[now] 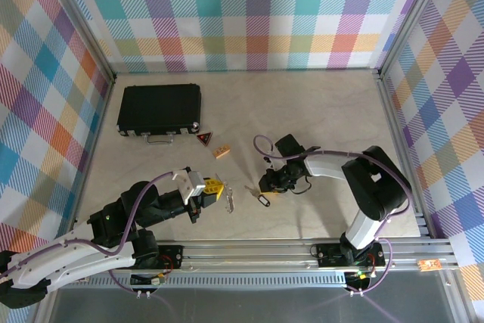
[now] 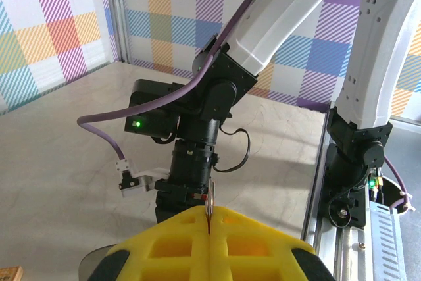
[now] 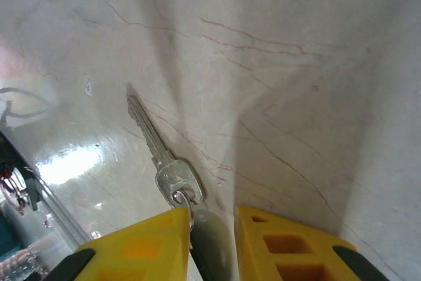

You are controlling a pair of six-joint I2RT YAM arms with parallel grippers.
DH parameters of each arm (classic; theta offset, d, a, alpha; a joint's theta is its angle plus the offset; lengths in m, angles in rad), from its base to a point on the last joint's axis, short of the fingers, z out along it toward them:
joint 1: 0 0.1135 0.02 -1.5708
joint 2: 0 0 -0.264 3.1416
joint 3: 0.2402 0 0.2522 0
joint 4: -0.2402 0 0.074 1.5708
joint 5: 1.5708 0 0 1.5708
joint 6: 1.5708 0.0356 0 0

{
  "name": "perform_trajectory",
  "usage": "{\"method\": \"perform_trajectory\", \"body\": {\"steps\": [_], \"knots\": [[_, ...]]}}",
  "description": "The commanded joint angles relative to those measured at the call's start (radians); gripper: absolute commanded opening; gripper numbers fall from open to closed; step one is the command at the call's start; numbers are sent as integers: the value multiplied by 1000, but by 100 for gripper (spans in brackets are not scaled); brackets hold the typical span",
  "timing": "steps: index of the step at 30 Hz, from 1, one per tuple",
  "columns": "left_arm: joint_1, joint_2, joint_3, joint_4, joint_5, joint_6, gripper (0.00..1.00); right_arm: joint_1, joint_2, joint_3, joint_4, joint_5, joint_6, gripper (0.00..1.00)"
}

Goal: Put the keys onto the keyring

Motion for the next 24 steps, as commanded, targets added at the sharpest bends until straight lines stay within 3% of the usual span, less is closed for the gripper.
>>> {"method": "perform_trajectory", "body": {"steps": [1, 10, 24], "knots": [[-7, 3, 3, 44, -4, 0, 0, 0, 30, 17, 29, -74, -2, 24], [-8, 5, 3, 44, -7, 1, 0, 5, 39, 9, 20, -115, -7, 24], [-9, 2, -1, 44, -11, 2, 0, 47, 51, 48, -58, -53, -45, 22]]}}
